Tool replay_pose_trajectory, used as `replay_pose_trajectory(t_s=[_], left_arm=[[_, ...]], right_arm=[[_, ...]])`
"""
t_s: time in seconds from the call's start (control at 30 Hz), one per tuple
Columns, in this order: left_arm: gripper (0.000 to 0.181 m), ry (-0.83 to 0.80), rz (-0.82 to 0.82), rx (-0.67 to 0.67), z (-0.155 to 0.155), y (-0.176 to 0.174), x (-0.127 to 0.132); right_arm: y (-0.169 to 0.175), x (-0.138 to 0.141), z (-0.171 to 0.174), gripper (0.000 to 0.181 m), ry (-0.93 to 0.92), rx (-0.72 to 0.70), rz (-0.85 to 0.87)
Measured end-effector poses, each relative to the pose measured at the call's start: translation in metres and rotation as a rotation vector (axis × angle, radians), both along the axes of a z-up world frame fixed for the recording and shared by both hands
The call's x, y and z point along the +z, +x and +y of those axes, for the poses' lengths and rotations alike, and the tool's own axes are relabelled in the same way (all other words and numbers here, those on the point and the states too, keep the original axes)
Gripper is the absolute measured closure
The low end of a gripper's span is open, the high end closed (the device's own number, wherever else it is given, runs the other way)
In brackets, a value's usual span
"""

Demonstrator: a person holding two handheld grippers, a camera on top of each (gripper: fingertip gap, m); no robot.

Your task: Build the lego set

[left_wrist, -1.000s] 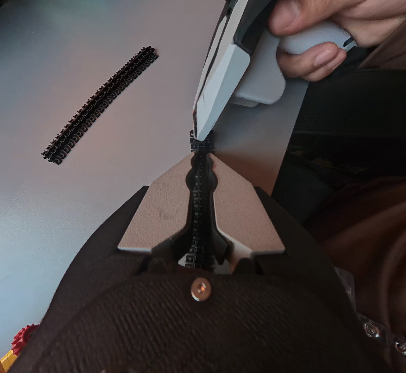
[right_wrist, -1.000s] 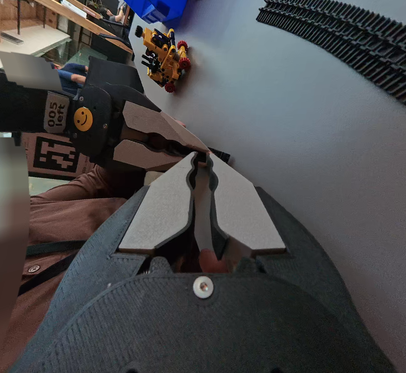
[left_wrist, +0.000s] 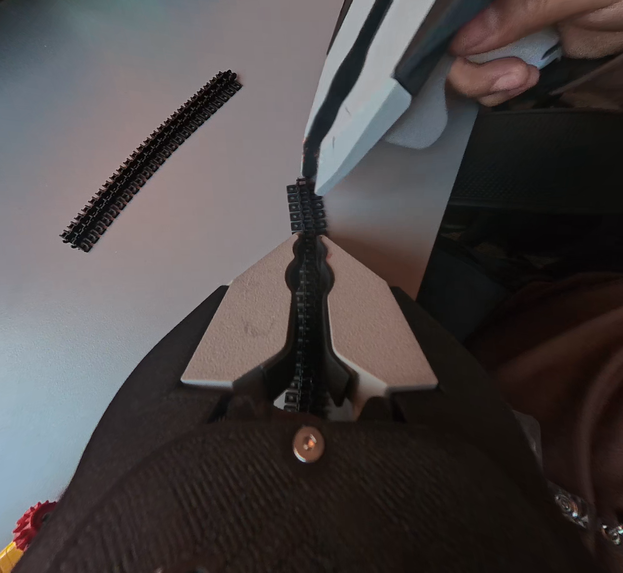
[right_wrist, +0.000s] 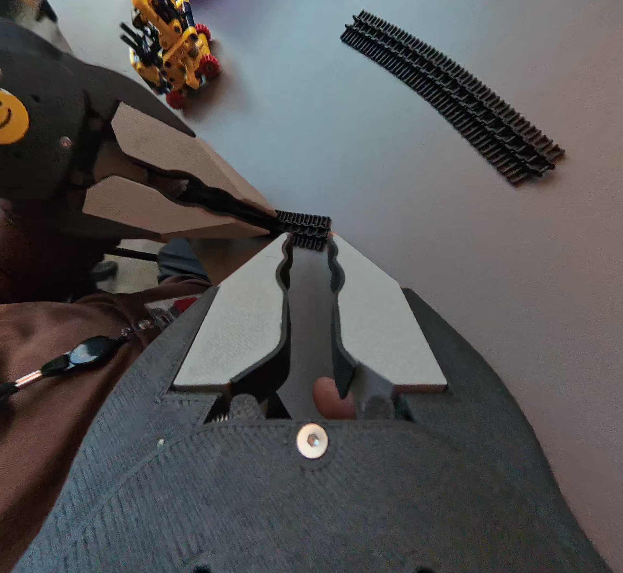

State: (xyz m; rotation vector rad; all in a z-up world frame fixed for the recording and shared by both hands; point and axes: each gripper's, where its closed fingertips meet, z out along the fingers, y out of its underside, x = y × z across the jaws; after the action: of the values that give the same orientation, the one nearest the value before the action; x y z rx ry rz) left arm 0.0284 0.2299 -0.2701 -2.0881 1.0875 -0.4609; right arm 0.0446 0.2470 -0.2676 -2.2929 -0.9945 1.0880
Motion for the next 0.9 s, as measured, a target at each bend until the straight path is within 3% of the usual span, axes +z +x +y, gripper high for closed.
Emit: replay_pose_trajectory(t_s=[0.17, 0.3, 0.37, 0.47, 0.63, 0.77, 0.9], left_arm=[[0.178, -0.003, -0.003, 0.0, 0.0, 0.0, 0.0], [0.178, -0.014, -0.011, 0.0, 0.0, 0.0, 0.0], [0.178, -0.017, -0.013, -0.001, 0.0, 0.0, 0.0], [0.178, -0.016, -0.012, -0.001, 0.0, 0.0, 0.0], [0.178, -0.015, -0.011, -0.002, 0.0, 0.0, 0.0], [0.178, -0.018, -0.013, -0.002, 0.0, 0.0, 0.0], [0.178, -0.021, -0.016, -0.002, 0.0, 0.0, 0.0]], right_arm=[[-0.008, 0.008, 0.006, 0.161, -0.251, -0.018, 0.209], [-0.008, 0.01, 0.003, 0.157, -0.278, 0.008, 0.236], [-0.013, 0.017, -0.005, 0.169, -0.314, 0.06, 0.284], [-0.02, 0.018, -0.011, 0.164, -0.389, 0.079, 0.313], [-0.021, 0.009, -0.008, 0.167, -0.258, 0.069, 0.207], [-0.018, 0.004, -0.01, 0.158, -0.046, 0.096, 0.087], [-0.017, 0.0, -0.012, 0.16, 0.123, 0.142, -0.006]])
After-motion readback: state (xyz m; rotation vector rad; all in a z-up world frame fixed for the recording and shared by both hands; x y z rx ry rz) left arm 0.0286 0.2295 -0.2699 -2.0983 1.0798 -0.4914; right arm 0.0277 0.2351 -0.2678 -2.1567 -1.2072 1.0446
